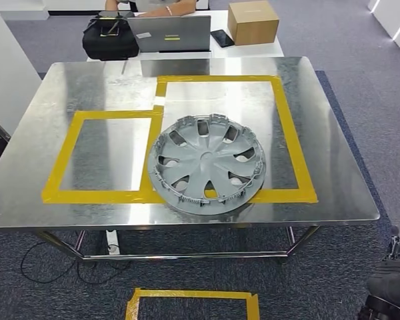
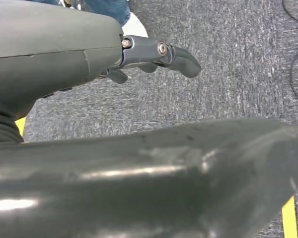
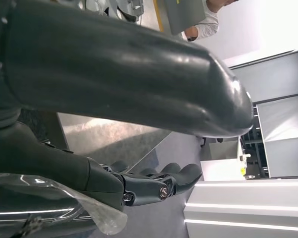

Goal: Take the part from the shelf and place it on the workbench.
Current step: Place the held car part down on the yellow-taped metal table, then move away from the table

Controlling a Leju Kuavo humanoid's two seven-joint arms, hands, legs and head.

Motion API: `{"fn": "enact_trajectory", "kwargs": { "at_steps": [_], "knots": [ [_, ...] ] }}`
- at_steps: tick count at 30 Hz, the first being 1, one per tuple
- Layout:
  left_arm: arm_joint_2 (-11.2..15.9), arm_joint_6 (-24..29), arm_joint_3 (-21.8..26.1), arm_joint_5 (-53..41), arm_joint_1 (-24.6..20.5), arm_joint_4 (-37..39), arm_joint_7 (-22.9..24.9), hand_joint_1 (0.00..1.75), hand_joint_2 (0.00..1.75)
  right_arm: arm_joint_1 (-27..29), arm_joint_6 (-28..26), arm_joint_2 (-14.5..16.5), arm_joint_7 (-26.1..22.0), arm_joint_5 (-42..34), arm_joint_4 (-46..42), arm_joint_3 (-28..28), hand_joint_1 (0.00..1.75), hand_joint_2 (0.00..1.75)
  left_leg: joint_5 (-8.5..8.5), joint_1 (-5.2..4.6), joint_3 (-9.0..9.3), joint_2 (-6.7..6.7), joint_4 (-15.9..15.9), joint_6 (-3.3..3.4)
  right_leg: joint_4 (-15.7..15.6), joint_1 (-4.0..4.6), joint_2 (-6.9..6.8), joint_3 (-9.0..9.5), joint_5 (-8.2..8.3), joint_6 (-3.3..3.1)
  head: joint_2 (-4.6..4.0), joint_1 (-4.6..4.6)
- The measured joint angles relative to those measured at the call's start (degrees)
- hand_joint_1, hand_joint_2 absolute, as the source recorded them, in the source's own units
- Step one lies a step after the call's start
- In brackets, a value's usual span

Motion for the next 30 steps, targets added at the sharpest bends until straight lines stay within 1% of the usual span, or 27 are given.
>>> {"fn": "enact_trajectory", "kwargs": {
  "at_steps": [1,2,4,5,6,7,9,10,11,12,13,14,15,16,17,18,19,20,21,23,24,25,26,27,28,29,30],
  "knots": [
    [0.0,0.0,0.0,-0.1,-0.1,0.0,0.0,0.00,0.00,0.0,0.1,0.1,0.0,0.1,0.0,-0.1,0.00,0.00,0.63,-0.16,1.38,0.00,-2.7,0.28,0.0,0.06,-0.03,-0.22,0.36,0.26,0.00,0.02],
    [0.0,0.0,0.0,-0.1,-0.2,0.0,0.0,0.00,0.00,-0.1,0.2,0.2,0.0,0.1,0.0,-0.2,0.00,0.00,0.85,-0.31,1.79,0.00,-3.8,0.52,0.0,0.07,-0.08,-0.38,0.72,0.58,0.00,0.04],
    [0.0,0.0,0.0,-0.2,-0.1,0.0,-0.1,0.00,0.00,-0.2,0.4,0.3,0.1,0.3,0.0,-0.5,0.00,0.00,1.70,-0.39,1.26,0.05,-3.9,0.99,-0.1,-0.05,-0.10,-0.56,1.44,1.30,0.01,0.04],
    [-0.1,0.0,0.0,-0.3,-0.1,0.0,-0.1,0.00,0.00,-0.2,0.4,0.4,0.1,0.3,-0.1,-0.6,0.00,0.00,2.28,-0.30,0.93,0.16,-4.1,1.32,0.1,-0.13,-0.04,-0.84,1.15,1.63,0.01,0.04],
    [-0.1,0.0,0.0,-0.3,-0.1,0.0,-0.1,0.00,0.00,-0.2,0.5,0.5,0.1,0.4,-0.1,-0.8,0.00,0.00,2.91,-0.18,0.45,0.28,-4.3,1.66,1.0,-0.17,0.04,-1.41,-0.09,1.94,0.01,0.13],
    [-0.1,0.0,0.0,-0.4,-0.1,0.0,-0.1,0.00,0.00,-0.2,0.5,0.5,0.1,0.4,-0.1,-0.9,0.00,0.00,3.54,-0.04,-0.20,0.41,-4.5,1.90,3.1,-0.20,0.09,-2.27,-2.34,2.16,0.01,0.25],
    [-0.1,-0.1,0.0,-0.5,-0.2,0.0,-0.1,0.00,0.00,-0.2,0.6,0.6,0.1,0.5,-0.1,-1.1,0.00,0.00,4.52,-0.10,-1.68,0.52,-4.3,2.09,9.7,-0.24,0.13,-4.08,-7.95,2.38,0.00,0.45],
    [-0.1,-0.1,0.0,-0.6,-0.2,0.0,-0.1,0.00,0.00,-0.3,0.6,0.6,0.1,0.5,-0.1,-1.3,0.00,0.00,5.02,-0.17,-2.47,0.56,-4.2,2.05,12.9,-0.24,0.12,-4.43,-9.50,2.37,0.01,0.46],
    [-0.1,-0.1,0.0,-0.6,-0.2,0.0,-0.1,0.00,0.00,-0.3,0.6,0.6,0.1,0.6,-0.1,-1.4,0.00,0.00,5.53,-0.23,-3.23,0.59,-4.0,2.02,14.7,-0.21,0.12,-4.07,-9.66,2.30,0.00,0.48],
    [-0.1,-0.2,0.0,-0.6,-0.2,0.0,-0.1,0.00,0.00,-0.3,0.7,0.6,0.1,0.6,-0.1,-1.5,0.00,0.00,5.98,-0.26,-3.99,0.63,-3.8,1.96,14.5,-0.18,0.13,-2.74,-8.55,2.19,0.00,0.49],
    [-0.2,-0.2,0.0,-0.6,-0.2,0.0,-0.1,0.00,0.00,-0.3,0.7,0.6,0.1,0.6,-0.1,-1.6,0.00,0.00,6.36,-0.27,-4.71,0.65,-3.5,1.87,12.3,-0.17,0.13,-0.41,-6.87,2.07,0.00,0.49],
    [-0.2,-0.2,0.0,-0.6,-0.2,0.0,-0.1,0.00,0.00,-0.3,0.7,0.6,0.1,0.6,-0.1,-1.7,0.00,0.00,6.67,-0.28,-5.26,0.65,-3.2,1.73,8.4,-0.17,0.13,2.60,-5.76,1.95,0.00,0.49],
    [-0.2,-0.2,0.0,-0.6,-0.2,0.0,-0.1,0.00,0.00,-0.4,0.8,0.6,0.1,0.6,-0.1,-1.8,0.00,0.00,6.94,-0.35,-5.73,0.64,-2.8,1.51,4.0,-0.11,0.16,5.82,-5.43,1.85,0.00,0.49],
    [-0.2,-0.2,0.0,-0.6,-0.2,0.0,-0.1,0.00,0.00,-0.5,0.8,0.7,0.1,0.6,-0.2,-1.8,0.00,0.00,7.27,-0.42,-6.03,0.63,-2.6,1.25,0.5,-0.05,0.19,8.18,-5.69,1.74,0.01,0.47],
    [-0.2,-0.2,0.0,-0.6,-0.2,0.0,-0.1,0.00,0.00,-0.5,0.9,0.7,0.1,0.6,-0.2,-1.9,0.00,0.00,7.64,-0.48,-6.21,0.62,-2.4,0.98,-1.8,0.06,0.23,9.40,-6.25,1.61,0.01,0.49],
    [-0.2,-0.3,0.0,-0.6,-0.2,0.0,-0.1,0.00,0.00,-0.5,1.0,0.7,0.1,0.7,-0.2,-1.9,0.00,0.00,8.00,-0.50,-6.35,0.62,-2.3,0.70,-2.6,0.19,0.25,9.70,-6.45,1.42,0.01,0.49],
    [-0.2,-0.3,0.0,-0.6,-0.2,0.0,-0.1,0.00,0.00,-0.5,1.1,0.8,0.1,0.8,-0.3,-1.9,0.00,0.00,8.24,-0.44,-6.46,0.58,-2.3,0.42,-2.6,0.18,0.20,9.23,-6.25,1.06,0.01,0.50],
    [-0.1,-0.3,0.0,-0.6,-0.2,0.0,-0.1,0.00,0.00,-0.5,1.1,0.8,0.2,0.9,-0.3,-1.9,0.00,0.00,7.82,-0.34,-6.66,0.53,-2.0,0.10,-2.7,0.16,0.12,8.75,-5.94,0.64,0.01,0.51],
    [-0.1,-0.3,0.0,-0.6,-0.1,0.0,-0.1,0.00,0.00,-0.5,1.2,0.9,0.2,1.0,-0.3,-2.0,0.00,0.00,6.50,-0.26,-6.97,0.49,-1.1,-0.24,-2.7,0.13,0.00,8.37,-5.54,0.11,0.01,0.44],
    [-0.1,-0.3,0.1,-0.6,-0.1,0.0,-0.1,0.00,0.00,-0.6,1.4,1.1,0.2,1.1,-0.3,-2.1,0.00,0.00,1.26,-0.13,-8.19,0.43,3.8,-0.83,-2.7,0.15,-0.20,7.36,-4.59,-0.70,0.00,0.29],
    [-0.1,-0.3,0.1,-0.6,-0.1,0.0,-0.1,0.00,0.00,-0.6,1.4,1.3,0.2,1.1,-0.3,-2.1,0.00,0.00,-1.46,-0.11,-8.90,0.43,7.5,-0.99,-2.7,0.25,-0.26,6.77,-4.09,-0.92,0.01,0.24],
    [-0.1,-0.3,0.1,-0.6,-0.1,0.0,-0.2,0.00,0.00,-0.6,1.5,1.3,0.2,1.2,-0.3,-2.1,0.00,0.00,-3.24,-0.10,-9.39,0.43,11.0,-1.05,-2.6,0.38,-0.31,6.25,-3.59,-0.99,0.01,0.22],
    [-0.1,-0.3,0.1,-0.6,-0.1,0.0,-0.2,0.00,0.00,-0.6,1.5,1.4,0.2,1.2,-0.3,-2.1,0.00,0.00,-3.70,-0.10,-9.31,0.42,13.1,-0.98,-2.4,0.54,-0.33,5.68,-3.11,-1.03,0.01,0.21],
    [-0.1,-0.3,0.1,-0.6,-0.1,0.0,-0.2,0.00,0.00,-0.6,1.5,1.4,0.2,1.2,-0.3,-2.1,0.00,0.00,-2.91,-0.15,-8.42,0.42,13.3,-0.76,-2.2,0.71,-0.34,5.09,-2.67,-1.05,0.01,0.21],
    [-0.1,-0.3,0.1,-0.6,-0.1,0.0,-0.2,0.00,0.00,-0.6,1.5,1.4,0.2,1.2,-0.3,-2.1,0.00,0.00,-1.31,-0.26,-6.51,0.41,11.2,-0.35,-1.9,0.91,-0.32,4.52,-2.29,-1.07,0.00,0.21],
    [-0.1,-0.3,0.1,-0.6,-0.1,0.0,-0.2,0.00,0.00,-0.5,1.6,1.4,0.2,1.3,-0.3,-2.1,0.00,0.00,0.39,-0.47,-3.84,0.39,7.3,0.30,-1.7,1.05,-0.31,3.92,-1.97,-1.08,0.00,0.22],
    [0.0,-0.3,0.1,-0.6,-0.1,0.0,-0.2,0.00,0.00,-0.6,1.6,1.5,0.2,1.3,-0.4,-2.2,0.00,0.00,1.45,-0.73,-1.11,0.38,3.0,1.13,-1.4,1.25,-0.32,3.41,-1.69,-1.03,0.01,0.28]
  ]
}}
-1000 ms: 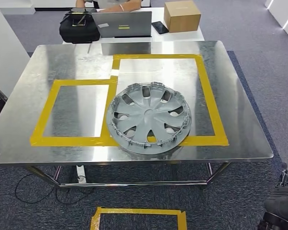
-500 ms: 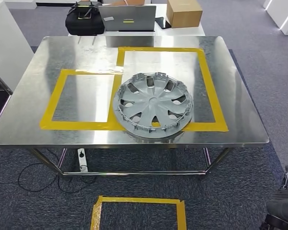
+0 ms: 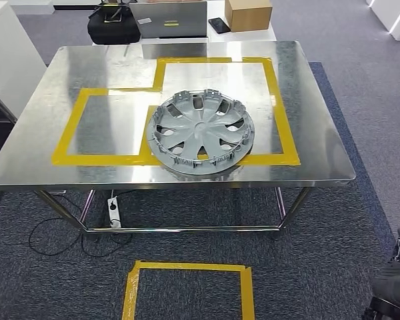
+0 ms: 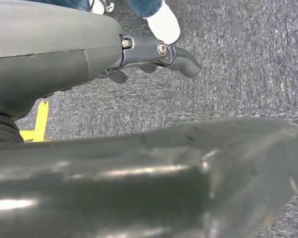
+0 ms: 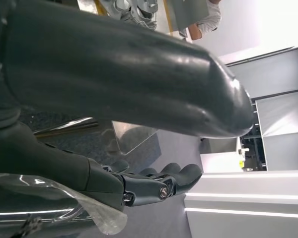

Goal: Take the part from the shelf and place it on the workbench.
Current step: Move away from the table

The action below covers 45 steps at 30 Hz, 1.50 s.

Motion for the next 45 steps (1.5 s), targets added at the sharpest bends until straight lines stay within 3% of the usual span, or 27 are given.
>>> {"fn": "enact_trajectory", "kwargs": {
  "at_steps": [2,5,7,9,10,11,12,13,14,15,17,19,21,23,25,26,27,28,30,32,33,40,41,44,45],
  "knots": [
    [0.1,0.0,0.0,0.0,0.0,0.0,0.0,0.00,0.00,0.0,0.0,0.2,0.0,0.1,0.0,0.0,0.00,0.00,0.65,-0.53,3.33,-0.01,-6.2,1.16,0.3,-0.03,-0.11,-0.80,0.70,0.29,0.00,0.03],
    [0.0,0.0,0.0,0.0,0.0,0.0,0.0,0.00,0.00,0.0,0.1,0.3,0.1,0.3,-0.2,-0.1,0.00,0.00,1.36,-0.62,2.98,0.11,-8.1,1.42,0.5,-0.24,-0.12,-1.77,1.51,1.14,-0.01,0.01],
    [-0.2,0.0,0.0,0.0,-0.1,0.0,0.0,0.00,0.00,0.1,0.1,0.3,0.1,0.5,-0.4,-0.2,0.00,0.00,2.47,-0.20,1.95,0.29,-8.8,1.62,2.7,-0.30,0.18,-3.02,-1.27,1.84,-0.01,0.12],
    [-0.2,-0.1,0.0,-0.1,-0.1,0.0,0.0,0.00,0.00,0.1,0.3,0.4,0.2,0.7,-0.4,-0.2,0.00,0.00,3.53,-0.03,0.47,0.40,-8.7,1.76,8.8,-0.70,0.41,-4.96,-6.68,2.49,-0.01,0.20],
    [-0.3,-0.2,0.0,-0.1,-0.1,0.0,0.0,0.00,0.00,0.1,0.4,0.4,0.3,0.8,-0.4,-0.2,0.00,0.00,4.07,-0.01,-0.37,0.44,-8.5,1.71,12.4,-0.92,0.42,-5.72,-8.57,2.78,-0.01,0.20],
    [-0.4,-0.2,0.0,-0.1,-0.1,0.0,0.0,0.00,0.00,0.1,0.5,0.5,0.3,0.8,-0.4,-0.3,0.00,0.00,4.63,0.04,-1.29,0.50,-8.3,1.60,15.0,-1.13,0.41,-5.98,-9.03,3.08,-0.01,0.20],
    [-0.4,-0.2,0.0,-0.1,-0.1,0.0,0.0,0.00,0.00,0.2,0.7,0.5,0.3,0.9,-0.4,-0.4,0.00,0.00,5.16,0.13,-2.26,0.55,-8.0,1.44,16.1,-1.32,0.41,-5.49,-8.14,3.36,-0.01,0.20],
    [-0.5,-0.2,0.0,-0.1,-0.1,0.0,0.0,0.00,0.00,0.2,0.8,0.5,0.3,1.0,-0.4,-0.5,0.00,0.00,5.64,0.28,-3.26,0.58,-7.5,1.21,15.1,-1.54,0.40,-4.01,-6.32,3.63,0.00,0.21],
    [-0.5,-0.2,0.0,-0.1,-0.1,0.0,0.0,0.00,0.00,0.2,0.8,0.5,0.3,1.1,-0.4,-0.5,0.00,0.00,6.04,0.43,-4.19,0.59,-7.0,0.93,12.2,-1.78,0.40,-1.56,-4.47,3.90,0.01,0.21],
    [-0.5,-0.2,0.0,-0.1,-0.1,0.0,0.0,0.00,0.00,0.1,0.9,0.6,0.3,1.1,-0.5,-0.6,0.00,0.00,6.35,0.48,-4.99,0.58,-6.4,0.62,8.2,-1.97,0.42,1.41,-3.74,4.19,0.01,0.24],
    [-0.5,-0.2,0.0,-0.2,-0.1,0.0,0.0,0.00,0.00,0.0,1.0,0.6,0.3,1.2,-0.5,-0.6,0.00,0.00,6.96,0.44,-6.13,0.55,-5.3,-0.06,1.0,-2.03,0.51,5.96,-4.55,4.01,0.01,0.31],
    [-0.5,-0.2,0.0,-0.2,-0.1,0.0,0.0,0.00,0.00,0.0,1.1,0.7,0.4,1.3,-0.5,-0.6,0.00,0.00,7.76,0.41,-6.59,0.52,-4.9,-0.69,-1.1,-1.79,0.52,6.61,-5.35,3.05,0.01,0.34],
    [-0.5,-0.2,0.0,-0.2,0.0,0.0,0.0,0.00,0.00,0.1,1.1,0.8,0.4,1.3,-0.5,-0.8,0.00,0.00,7.02,0.61,-6.99,0.44,-4.4,-1.34,-0.9,-1.80,0.32,5.55,-4.60,1.93,0.02,0.31],
    [-0.5,-0.2,0.1,-0.2,0.2,0.0,0.0,0.00,0.00,0.1,1.2,1.0,0.4,1.4,-0.5,-0.9,0.00,0.00,2.10,0.79,-8.00,0.37,-0.6,-1.96,-0.9,-1.89,0.16,4.30,-3.43,1.00,0.02,0.14],
    [-0.5,-0.2,0.1,-0.2,0.2,0.0,0.0,0.00,0.00,0.1,1.3,1.1,0.4,1.4,-0.5,-0.9,0.00,0.00,-3.51,0.83,-9.18,0.35,6.6,-2.30,-0.8,-1.78,0.12,2.95,-2.22,0.67,0.01,0.04],
    [-0.5,-0.2,0.1,-0.2,0.2,0.0,0.0,0.00,0.00,0.2,1.3,1.2,0.4,1.4,-0.5,-1.0,0.00,0.00,-4.51,0.84,-9.31,0.35,9.5,-2.33,-0.7,-1.70,0.09,2.32,-1.65,0.64,0.01,0.04],
    [-0.5,-0.2,0.1,-0.2,0.2,0.0,0.0,0.00,0.00,0.2,1.4,1.2,0.4,1.4,-0.5,-1.0,0.00,0.00,-4.12,0.84,-8.74,0.35,10.8,-2.26,-0.5,-1.61,0.08,1.63,-1.11,0.65,0.01,0.04],
    [-0.5,-0.2,0.1,-0.2,0.1,0.0,-0.1,0.00,0.00,0.2,1.4,1.2,0.4,1.4,-0.5,-1.0,0.00,0.00,-2.71,0.83,-7.28,0.34,10.0,-2.07,-0.2,-1.53,0.07,0.93,-0.63,0.67,0.01,0.04],
    [-0.5,-0.2,0.1,-0.2,0.1,0.0,-0.1,0.00,0.00,0.2,1.4,1.3,0.5,1.4,-0.5,-1.1,0.00,0.00,0.21,0.69,-2.03,0.25,2.9,-1.32,0.4,-1.40,0.08,-0.43,0.10,0.80,0.02,0.05],
    [-0.4,-0.2,0.1,-0.2,0.0,0.0,-0.1,0.00,0.00,0.1,1.4,1.3,0.5,1.4,-0.5,-1.1,0.00,0.00,0.69,0.43,2.31,0.12,-4.4,-0.61,0.9,-1.26,0.07,-1.41,0.76,1.20,0.02,0.09],
    [-0.4,-0.2,0.1,-0.2,0.0,0.0,-0.1,0.00,0.00,0.1,1.5,1.3,0.5,1.4,-0.5,-1.2,0.00,0.00,0.39,0.31,3.12,0.07,-6.2,-0.43,1.1,-1.22,0.02,-1.75,1.07,1.42,0.02,0.11],
    [-0.4,-0.2,0.1,-0.2,0.0,0.0,-0.2,0.00,0.00,0.1,1.5,1.4,0.5,1.4,-0.5,-1.2,0.00,0.00,0.41,0.11,2.93,0.06,-6.8,-0.31,1.1,-1.33,-0.05,-2.25,1.84,1.93,0.02,0.09],
    [-0.4,-0.1,0.2,-0.2,-0.1,0.0,-0.3,0.00,0.00,0.1,1.5,1.4,0.5,1.4,-0.5,-1.2,0.00,0.00,1.03,0.18,2.18,0.16,-7.0,0.12,2.7,-1.38,0.05,-3.04,0.03,2.28,0.02,0.17],
    [-0.5,0.0,0.2,-0.1,-0.1,0.0,-1.3,0.00,0.00,0.2,1.8,1.5,0.6,1.5,-0.5,-1.5,0.00,0.00,4.24,0.27,-1.68,0.64,-7.6,1.33,14.9,-1.49,0.37,-6.26,-6.99,3.44,0.01,0.42],
    [-0.5,0.1,0.2,-0.1,-0.1,0.0,-1.4,0.00,0.00,0.2,1.9,1.5,0.6,1.5,-0.5,-1.6,0.00,0.00,4.96,0.20,-2.64,0.71,-7.4,1.26,16.4,-1.50,0.37,-5.69,-6.19,3.51,0.01,0.43]
  ]
}}
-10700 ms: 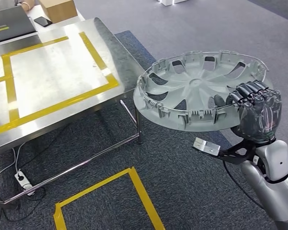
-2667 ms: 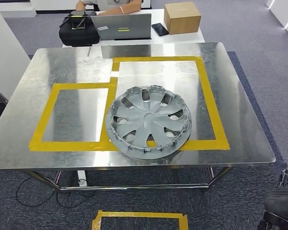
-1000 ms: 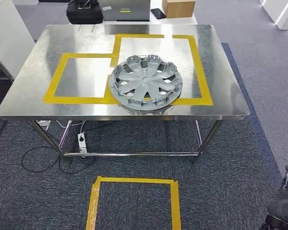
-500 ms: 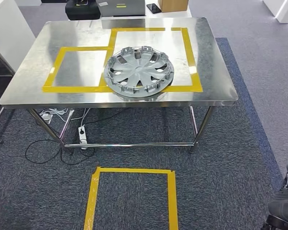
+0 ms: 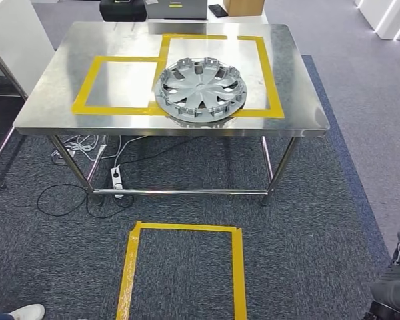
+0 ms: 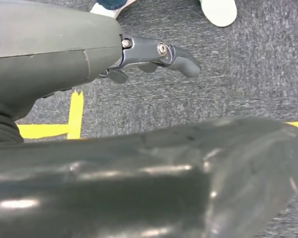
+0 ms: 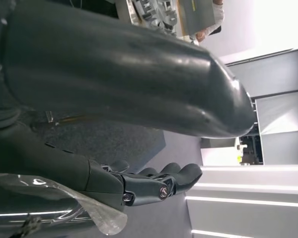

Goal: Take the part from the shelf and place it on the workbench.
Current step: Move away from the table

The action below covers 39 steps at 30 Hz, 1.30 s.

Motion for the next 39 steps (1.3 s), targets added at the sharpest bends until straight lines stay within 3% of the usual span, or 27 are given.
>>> {"fn": "enact_trajectory", "kwargs": {
  "at_steps": [2,3,5,6,8,9,10,12,13,14,15,18,20,22,24,26,28,29,30,32,34,36,38,39],
  "knots": [
    [0.0,0.2,0.0,0.0,0.0,0.0,0.0,0.00,0.00,0.0,0.2,0.0,0.0,0.0,0.0,0.0,0.00,0.00,0.80,-0.03,-1.17,0.02,0.5,-0.28,-5.7,0.01,-0.01,4.69,3.35,-0.21,0.00,0.00],
    [0.0,0.2,0.0,0.0,0.0,0.0,0.0,0.00,0.00,-0.1,0.3,0.0,0.0,0.0,0.0,0.0,0.00,0.00,1.06,-0.11,-1.64,0.01,0.9,-0.48,-10.1,0.06,0.00,7.84,3.69,-0.36,0.00,-0.01],
    [0.0,0.4,0.0,-0.1,0.0,0.0,0.0,0.00,0.00,-0.1,0.5,0.0,0.0,0.0,-0.1,0.0,0.00,0.00,1.59,-0.26,-2.23,0.00,1.5,-1.01,-16.7,0.18,0.02,11.83,2.23,-0.75,0.00,-0.07],
    [0.0,0.4,0.0,-0.2,-0.1,0.0,0.0,0.00,0.00,-0.1,0.7,0.1,0.0,0.0,-0.1,0.0,0.00,0.00,1.88,-0.29,-2.42,0.00,1.7,-1.32,-17.8,0.25,0.05,12.29,1.70,-1.00,0.01,-0.09],
    [0.0,0.6,0.0,-0.4,0.0,0.0,0.0,0.00,0.00,0.0,0.8,0.2,0.1,0.0,-0.1,-0.1,0.00,0.00,1.87,-0.22,-2.80,-0.05,2.1,-2.00,-18.3,0.10,0.07,11.73,1.87,-1.84,0.01,-0.09],
    [0.0,0.6,0.0,-0.4,0.0,0.0,0.1,0.00,0.00,0.0,0.9,0.2,0.1,-0.1,-0.1,-0.1,0.00,0.00,0.84,-0.15,-3.19,-0.10,3.1,-2.35,-18.4,0.01,0.08,11.52,2.20,-2.29,0.01,-0.17],
    [0.0,0.7,0.0,-0.5,0.0,0.0,0.1,0.00,0.00,0.0,1.0,0.3,0.2,-0.2,-0.2,-0.2,0.00,0.00,-0.98,-0.04,-3.89,-0.17,5.2,-2.71,-18.5,-0.10,0.08,11.30,2.54,-2.68,0.01,-0.28],
    [0.0,0.7,0.0,-0.5,0.0,0.0,0.2,0.00,0.00,0.0,1.2,0.4,0.3,-0.3,-0.2,-0.2,0.00,0.00,-5.82,0.27,-6.10,-0.24,12.4,-3.35,-18.4,-0.06,0.18,10.72,3.03,-3.07,0.00,-0.50],
    [0.0,0.7,0.0,-0.5,0.1,0.0,0.2,0.00,0.00,0.1,1.3,0.5,0.4,-0.3,-0.2,-0.2,0.00,0.00,-7.40,0.42,-6.98,-0.25,15.9,-3.58,-18.3,-0.05,0.30,10.42,3.22,-3.10,0.00,-0.54],
    [0.0,0.7,0.0,-0.5,0.1,0.0,0.2,0.00,0.00,0.1,1.3,0.5,0.4,-0.3,-0.2,-0.3,0.00,0.00,-7.88,0.53,-7.19,-0.26,17.8,-3.71,-18.1,-0.03,0.49,10.21,3.37,-3.08,0.00,-0.53],
    [0.0,0.7,0.0,-0.6,0.1,0.0,0.2,0.00,0.00,0.1,1.3,0.5,0.4,-0.4,-0.2,-0.3,0.00,0.00,-7.16,0.63,-6.46,-0.28,17.5,-3.75,-18.0,-0.03,0.73,10.15,3.46,-3.03,0.00,-0.53],
    [0.1,0.7,0.0,-0.6,0.2,0.0,0.2,0.00,0.00,0.0,1.4,0.6,0.4,-0.5,-0.2,-0.3,0.00,0.00,-2.09,0.82,-0.62,-1.88,7.5,-3.20,-17.3,-0.05,1.68,9.83,3.51,-2.79,-0.02,-0.49],
    [0.1,0.8,0.0,-0.7,0.3,0.0,0.2,0.00,0.00,-0.1,1.5,0.7,0.4,-0.5,-0.2,-0.3,0.00,0.00,-0.85,0.78,1.40,-3.31,3.4,-2.67,-17.0,-0.14,2.44,9.28,3.70,-2.24,-0.01,-0.55],
    [0.0,0.8,0.0,-0.8,0.4,0.0,0.2,0.00,0.00,-0.1,1.6,0.7,0.5,-0.5,-0.2,-0.4,0.00,0.00,-0.92,0.67,1.35,-3.05,2.8,-2.40,-17.0,-0.26,3.24,8.91,4.10,-1.51,0.01,-0.67],
    [0.0,0.8,0.0,-0.9,0.2,0.0,0.2,0.00,0.00,0.0,1.6,0.7,0.5,-0.5,-0.2,-0.4,0.00,0.00,-1.08,0.87,1.57,-2.13,1.4,-1.81,-16.0,-0.21,2.92,7.69,3.34,-1.00,0.01,-0.55],
    [0.0,0.9,0.0,-0.9,0.0,0.0,0.2,0.00,0.00,-0.1,1.6,0.7,0.6,-0.5,-0.3,-0.5,0.00,0.00,-1.11,1.06,1.78,-1.21,0.2,-1.10,-10.9,-0.09,1.58,4.84,0.52,-0.65,0.01,-0.14],
    [0.0,1.0,0.0,-0.9,0.1,0.0,0.2,0.00,0.00,-0.2,1.7,0.7,0.7,-0.5,-0.3,-0.5,0.00,0.00,-1.06,0.97,1.63,-0.26,0.2,-0.86,-3.3,-0.08,0.82,1.10,-2.41,-0.31,0.01,0.12],
    [0.0,1.0,0.0,-0.9,0.2,0.0,0.2,0.00,0.00,-0.1,1.7,0.7,0.7,-0.5,-0.3,-0.5,0.00,0.00,-1.07,0.94,1.61,0.23,0.3,-0.85,-0.9,-0.08,0.71,-0.12,-2.76,-0.18,0.01,0.13],
    [0.0,1.0,0.0,-0.9,0.2,0.0,0.2,0.00,0.00,0.0,1.7,0.7,0.8,-0.5,-0.3,-0.5,0.00,0.00,-1.09,0.93,1.60,0.71,0.4,-0.84,-0.6,-0.11,0.59,-0.39,-2.03,-0.08,0.01,0.14],
    [-0.1,1.0,0.0,-0.9,0.1,0.0,0.2,0.00,0.00,0.0,1.7,0.7,0.9,-0.5,-0.3,-0.6,0.00,0.00,-1.25,0.94,1.62,1.52,0.7,-0.97,-6.3,-0.19,-0.25,2.27,1.99,-0.03,0.01,0.15],
    [-0.1,1.1,0.0,-1.0,0.1,0.0,0.3,0.00,0.00,0.0,1.6,0.7,1.1,-0.5,-0.3,-0.6,0.00,0.00,-1.55,0.65,1.53,2.10,1.2,-1.37,-13.4,-0.05,-2.36,5.75,4.52,-0.22,0.01,0.20],
    [-0.1,1.2,0.0,-1.0,0.1,0.0,0.4,0.00,0.00,0.0,1.5,0.8,1.2,-0.3,-0.3,-0.6,0.00,0.00,-1.65,0.25,1.32,2.69,1.6,-1.89,-15.7,0.18,-3.41,6.76,4.58,-0.79,0.01,0.18],
    [-0.1,1.3,0.0,-1.0,0.1,0.0,0.4,0.00,0.00,0.1,1.1,1.0,1.0,0.0,-0.4,-0.7,0.00,0.00,-1.72,0.21,1.19,3.17,1.8,-2.34,-15.8,0.14,-2.74,6.50,4.90,-1.53,0.01,0.14],
    [-0.1,1.3,0.0,-1.0,0.1,0.0,0.4,0.00,0.00,0.1,0.9,1.0,0.8,0.2,-0.4,-0.8,0.00,0.00,-2.31,0.30,1.00,2.74,2.4,-2.65,-15.8,0.07,-2.43,6.41,5.08,-1.87,0.01,0.10]
  ]
}}
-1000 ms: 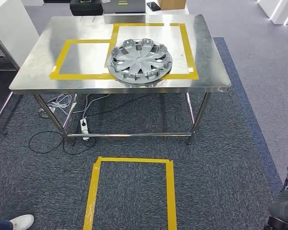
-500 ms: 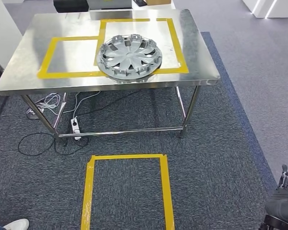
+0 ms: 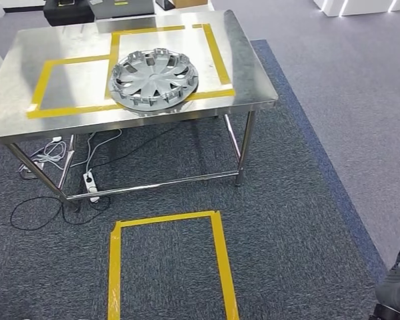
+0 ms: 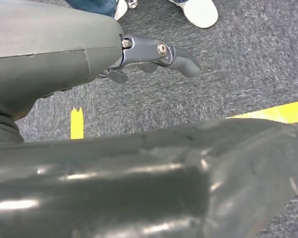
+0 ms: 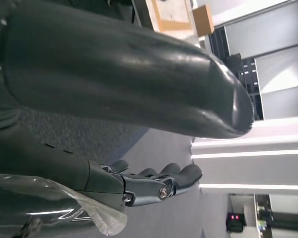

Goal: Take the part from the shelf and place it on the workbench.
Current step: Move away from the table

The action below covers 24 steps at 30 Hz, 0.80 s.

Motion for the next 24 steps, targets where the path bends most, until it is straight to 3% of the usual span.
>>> {"fn": "enact_trajectory", "kwargs": {
  "at_steps": [2,4,5,6,7,10,12,14,16,20,21,22,24],
  "knots": [
    [0.0,0.0,0.0,0.0,0.0,0.0,0.0,0.00,0.00,-0.1,-0.2,0.3,-0.3,0.4,0.0,-0.1,0.00,0.00,-3.12,0.23,-1.66,-1.67,4.3,-0.59,-0.1,-0.18,0.49,-0.19,0.32,-0.63,0.00,-0.07],
    [0.0,0.0,0.0,0.0,0.1,0.0,0.0,0.00,0.00,-0.1,-0.3,0.4,-0.5,0.6,0.0,-0.1,0.00,0.00,-7.11,0.33,-4.84,-2.72,12.2,-0.90,-0.1,-0.11,0.97,-0.46,0.48,-0.94,0.00,-0.08],
    [0.0,0.0,0.0,0.0,0.2,0.0,0.0,0.00,0.00,-0.1,-0.4,0.5,-0.6,0.7,0.0,-0.1,0.00,0.00,-8.04,0.34,-6.01,-2.78,15.1,-0.92,-0.1,-0.07,1.23,-0.56,0.53,-1.00,0.00,-0.08],
    [0.0,0.0,0.0,-0.1,0.3,0.0,0.0,0.00,0.00,-0.1,-0.4,0.5,-0.6,0.8,0.0,-0.1,0.00,0.00,-7.86,0.34,-6.35,-2.79,16.1,-0.86,-0.1,-0.03,1.49,-0.60,0.56,-1.04,-0.01,-0.08],
    [0.0,0.0,0.0,-0.1,0.3,0.0,0.0,0.00,0.00,-0.1,-0.4,0.5,-0.6,0.8,0.0,-0.1,0.00,0.00,-6.49,0.34,-5.60,-2.79,14.7,-0.72,0.0,-0.02,1.72,-0.59,0.59,-1.04,-0.01,-0.07],
    [0.1,0.0,0.0,-0.1,0.3,0.0,0.0,0.00,0.00,-0.1,-0.4,0.6,-0.6,0.8,0.0,-0.1,0.00,0.00,-0.89,0.27,-0.38,-2.98,3.4,0.02,0.2,0.09,2.24,-0.53,0.62,-0.84,0.00,-0.06],
    [0.1,0.0,0.0,-0.1,0.2,0.0,0.0,0.00,0.00,-0.1,-0.4,0.6,-0.6,0.9,0.0,-0.1,0.00,0.00,-0.17,0.12,0.83,-3.13,-0.1,0.43,0.4,0.25,2.37,-0.99,0.82,-0.31,-0.01,-0.02],
    [0.1,0.0,0.0,-0.1,0.2,0.0,0.0,0.00,0.00,-0.1,-0.4,0.6,-0.6,0.9,-0.1,-0.1,0.00,0.00,0.00,0.14,0.57,-3.10,-0.5,0.93,0.4,0.24,2.40,-1.41,1.02,0.39,-0.01,-0.01],
    [0.1,0.0,0.0,-0.1,0.2,0.0,0.0,0.00,0.00,0.0,-0.5,0.6,-0.6,0.9,-0.1,-0.1,0.00,0.00,0.50,0.35,0.44,-3.04,-0.9,1.67,1.8,0.14,2.46,-2.29,-0.24,0.94,0.00,0.08],
    [0.0,0.0,0.0,-0.1,0.2,0.0,0.0,0.00,0.00,0.0,-0.5,0.6,-0.6,0.9,-0.1,0.0,0.00,0.00,0.94,0.32,-0.05,-2.92,-1.1,2.32,15.3,0.00,2.52,-8.31,-6.93,1.62,0.00,0.34],
    [0.0,0.0,0.0,-0.1,0.2,0.0,0.0,0.00,0.00,0.0,-0.5,0.7,-0.6,0.9,0.0,0.0,0.00,0.00,0.98,0.29,-0.09,-2.90,-1.1,2.34,16.8,0.00,2.52,-8.88,-7.04,1.67,0.00,0.35],
    [0.0,0.0,0.0,-0.1,0.2,0.0,0.0,0.00,0.00,0.0,-0.6,0.7,-0.6,0.9,0.0,0.0,0.00,0.00,0.99,0.27,-0.06,-2.89,-1.1,2.34,16.0,0.00,2.51,-8.31,-6.02,1.63,0.00,0.36],
    [0.0,0.0,0.0,-0.1,0.2,0.0,0.0,0.00,0.00,0.0,-0.6,0.7,-0.6,0.9,0.0,0.0,0.00,0.00,0.97,0.24,0.16,-2.89,-1.1,2.28,8.5,0.02,2.48,-4.29,-2.14,1.29,0.00,0.38]
  ]
}}
